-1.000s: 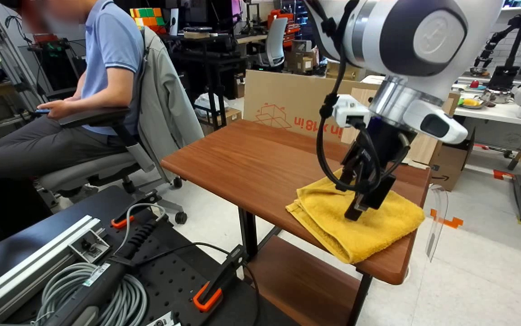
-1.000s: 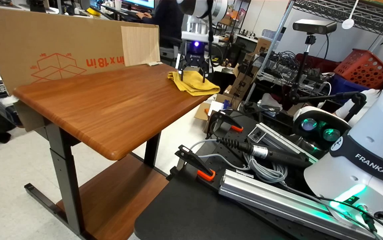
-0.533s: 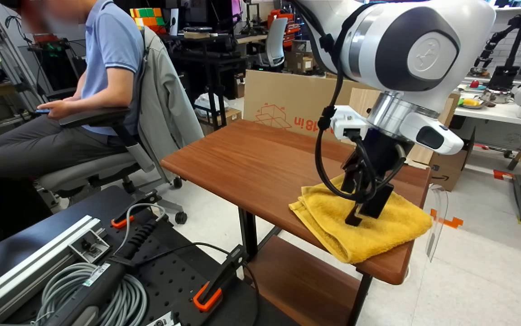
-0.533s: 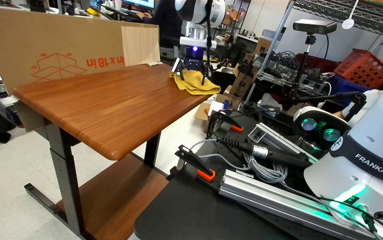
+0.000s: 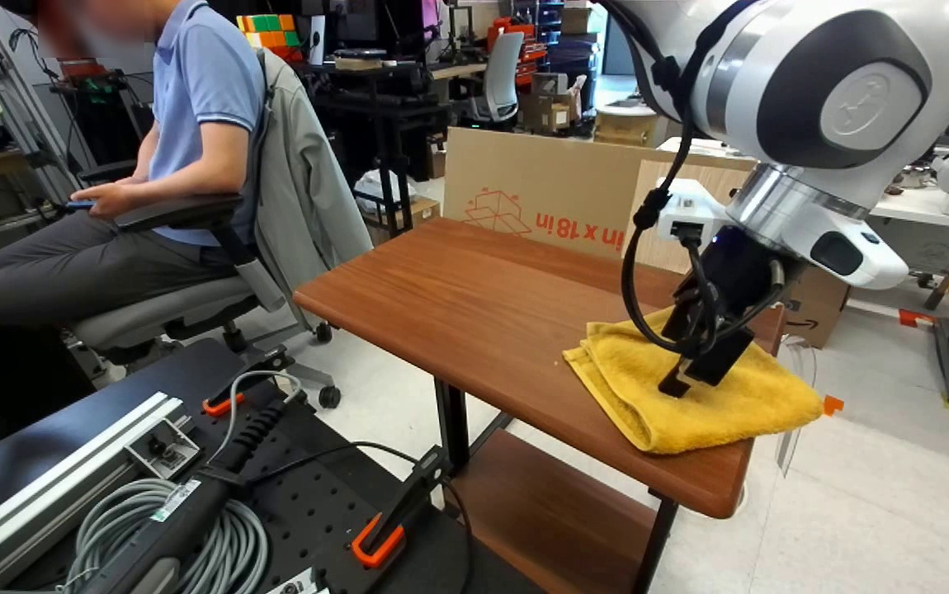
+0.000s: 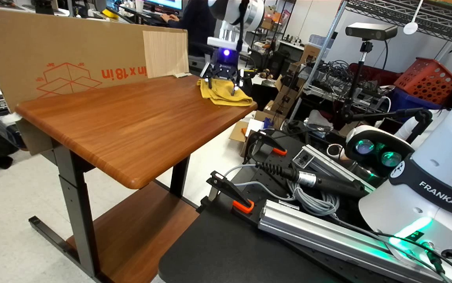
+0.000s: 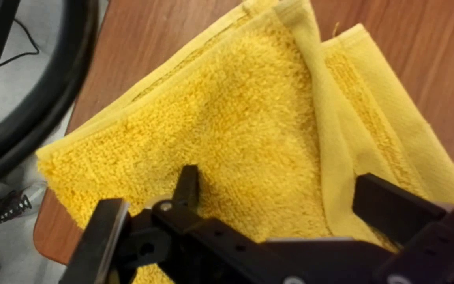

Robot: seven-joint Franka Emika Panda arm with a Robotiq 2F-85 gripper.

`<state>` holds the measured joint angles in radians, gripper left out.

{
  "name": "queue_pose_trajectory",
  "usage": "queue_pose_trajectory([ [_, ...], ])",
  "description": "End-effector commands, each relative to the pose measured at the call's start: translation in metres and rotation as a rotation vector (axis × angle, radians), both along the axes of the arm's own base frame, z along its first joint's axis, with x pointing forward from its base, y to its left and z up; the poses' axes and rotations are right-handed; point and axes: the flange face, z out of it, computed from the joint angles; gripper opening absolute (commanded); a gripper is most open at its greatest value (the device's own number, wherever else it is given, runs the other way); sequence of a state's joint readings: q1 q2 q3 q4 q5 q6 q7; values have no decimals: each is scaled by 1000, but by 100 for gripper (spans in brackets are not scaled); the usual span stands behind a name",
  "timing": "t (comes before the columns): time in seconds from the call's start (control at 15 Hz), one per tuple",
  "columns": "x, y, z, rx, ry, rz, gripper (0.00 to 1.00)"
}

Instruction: Use the towel to wipe the table

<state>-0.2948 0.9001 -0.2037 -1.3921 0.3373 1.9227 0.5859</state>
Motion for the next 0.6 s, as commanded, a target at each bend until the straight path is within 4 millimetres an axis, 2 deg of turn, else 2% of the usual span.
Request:
queue_pose_trajectory([
  [0.0,31,1,-26,77,7,-103,100],
  [0.27,70,35,-21,101,-24,-127,100],
  [0.4,92,62,-15,101,-52,-108,100],
  [0.53,108,98,-11,105,-77,-56,100],
])
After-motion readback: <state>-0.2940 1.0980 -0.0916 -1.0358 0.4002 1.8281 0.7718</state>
